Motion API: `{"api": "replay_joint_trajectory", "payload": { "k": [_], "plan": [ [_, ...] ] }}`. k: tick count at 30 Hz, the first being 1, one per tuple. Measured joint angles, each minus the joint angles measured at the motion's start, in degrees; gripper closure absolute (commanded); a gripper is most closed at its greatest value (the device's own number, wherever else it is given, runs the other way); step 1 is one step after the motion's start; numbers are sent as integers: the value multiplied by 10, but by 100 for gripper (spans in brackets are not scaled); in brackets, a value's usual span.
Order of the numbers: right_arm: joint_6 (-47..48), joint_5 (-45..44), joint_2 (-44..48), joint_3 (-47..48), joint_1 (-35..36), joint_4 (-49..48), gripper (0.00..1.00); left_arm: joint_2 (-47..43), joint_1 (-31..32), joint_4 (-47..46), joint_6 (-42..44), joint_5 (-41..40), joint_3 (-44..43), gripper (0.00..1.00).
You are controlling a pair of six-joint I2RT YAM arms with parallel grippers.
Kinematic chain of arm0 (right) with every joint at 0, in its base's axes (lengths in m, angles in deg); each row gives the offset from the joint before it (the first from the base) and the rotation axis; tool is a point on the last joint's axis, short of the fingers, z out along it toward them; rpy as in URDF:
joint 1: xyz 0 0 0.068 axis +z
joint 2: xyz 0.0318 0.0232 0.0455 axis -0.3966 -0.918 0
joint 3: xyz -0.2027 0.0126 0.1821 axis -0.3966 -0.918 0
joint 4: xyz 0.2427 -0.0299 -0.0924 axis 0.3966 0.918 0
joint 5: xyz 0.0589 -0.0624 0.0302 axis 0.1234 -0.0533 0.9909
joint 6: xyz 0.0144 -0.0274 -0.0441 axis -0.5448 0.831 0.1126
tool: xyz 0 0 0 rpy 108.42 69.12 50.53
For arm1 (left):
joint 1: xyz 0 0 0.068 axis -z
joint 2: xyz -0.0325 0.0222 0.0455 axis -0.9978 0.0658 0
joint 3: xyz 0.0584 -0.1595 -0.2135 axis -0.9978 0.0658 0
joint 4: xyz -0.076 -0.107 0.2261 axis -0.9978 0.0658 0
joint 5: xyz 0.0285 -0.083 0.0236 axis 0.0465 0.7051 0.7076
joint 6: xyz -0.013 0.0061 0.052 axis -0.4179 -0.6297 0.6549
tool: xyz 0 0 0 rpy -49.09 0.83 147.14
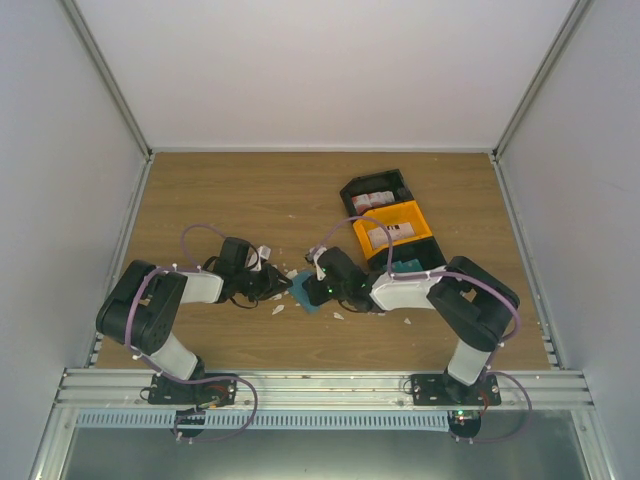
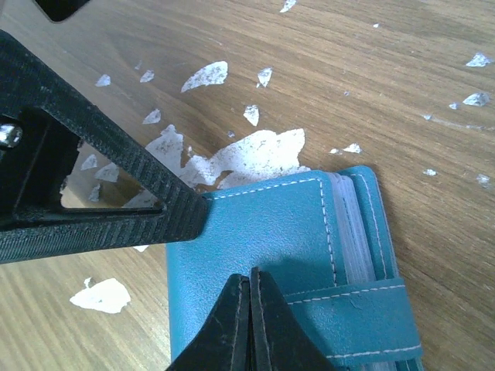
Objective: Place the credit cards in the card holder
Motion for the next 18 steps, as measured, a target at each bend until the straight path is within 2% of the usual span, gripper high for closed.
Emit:
{"api": "replay_joint_trajectory", "payload": {
  "k": [7,18],
  "plan": [
    [-1,63,-9,-20,-24,-52,100,0,0,0,0,0,0,76],
    [-2,83,-27,-22,-28,-86,100,2,-1,-2,0,1,0,77]
  ]
}}
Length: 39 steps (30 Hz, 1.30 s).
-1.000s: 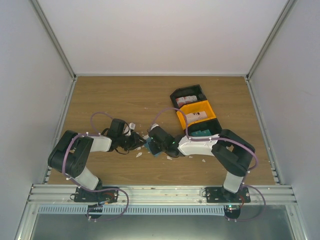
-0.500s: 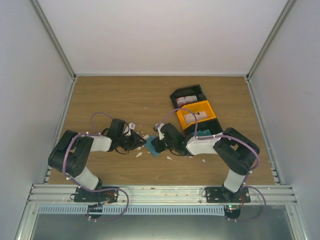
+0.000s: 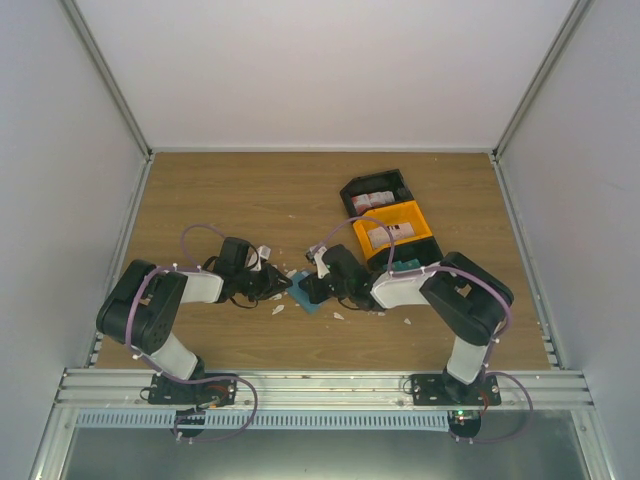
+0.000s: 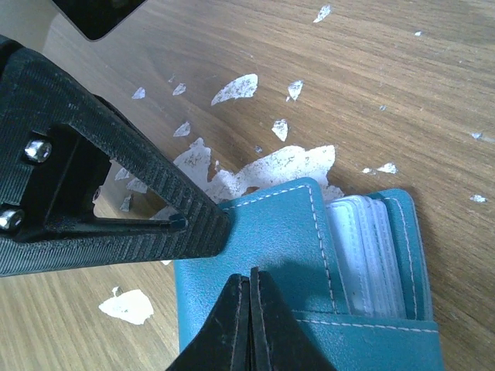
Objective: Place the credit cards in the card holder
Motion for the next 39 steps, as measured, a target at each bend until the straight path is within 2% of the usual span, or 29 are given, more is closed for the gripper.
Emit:
{"api": "replay_joint_trajectory", "payload": {
  "k": [11,16,22,31,35,39],
  "plan": [
    [-2,31,-3,-1,-14,-3,100,1,-1,-2,0,2,0,79],
    [7,26,-2,25,-12,51,100,2,-1,-2,3,2,0,82],
    [16,-8,-2,56,2,113,99,9,-2,-5,5,7,-2,83],
    [-12,-81,2,50,29,110,99,15,-5,-9,5,13,-4,82],
    [-25,-103,19,35,38,97,91,19,-4,-10,5,14,-8,82],
    [-30,-89,46,31,39,136,83,27,5,-17,5,22,-11,82]
  ]
}}
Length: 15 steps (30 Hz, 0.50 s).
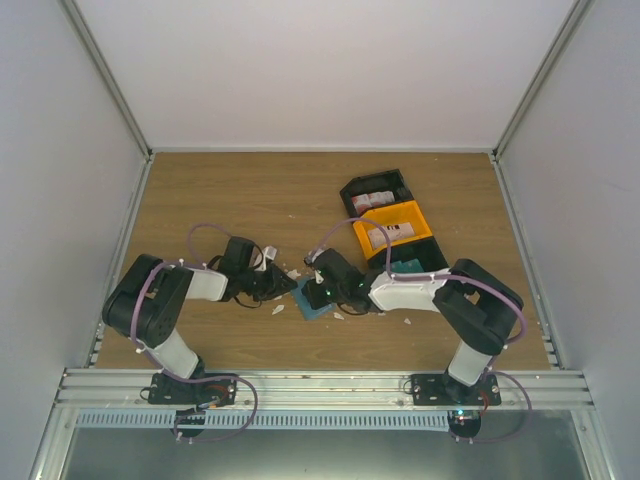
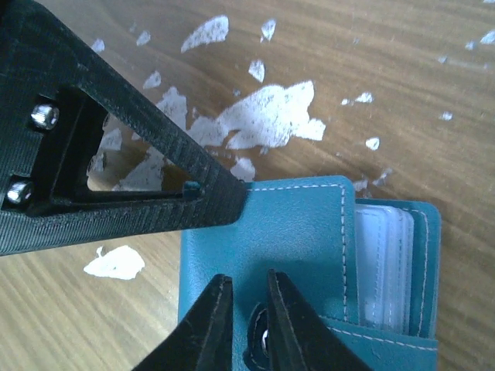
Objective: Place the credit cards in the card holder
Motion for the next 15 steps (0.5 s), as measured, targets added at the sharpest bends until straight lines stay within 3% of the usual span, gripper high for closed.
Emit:
{"api": "replay_joint_trajectory", "payload": {
  "k": [9,15],
  "plan": [
    [6,37,-6,92,-13,162,73,0,4,-2,0,2,0,81],
    [7,31,1,115,-17,220,72,0,4,-2,4,4,0,79]
  ]
}}
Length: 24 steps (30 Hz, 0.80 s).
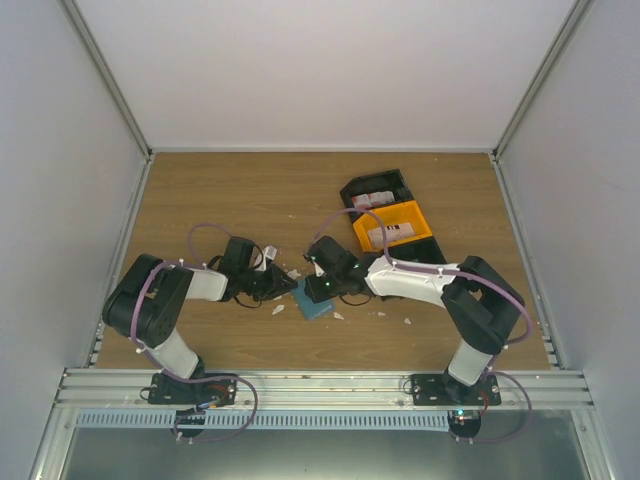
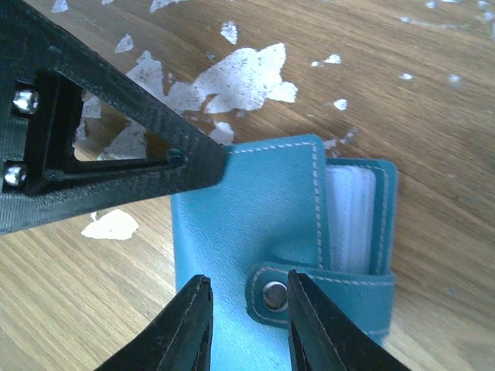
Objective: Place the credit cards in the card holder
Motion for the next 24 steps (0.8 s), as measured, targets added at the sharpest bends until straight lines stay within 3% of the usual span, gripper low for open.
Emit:
{"api": "replay_joint_trajectory", "payload": {
  "k": [13,24],
  "plan": [
    [3,-11,15,7,-1,44,69,0,0,-1,5,2,0,79],
    [12,-120,-50,76,51,115,73,0,1,-1,5,2,0,78]
  ]
}}
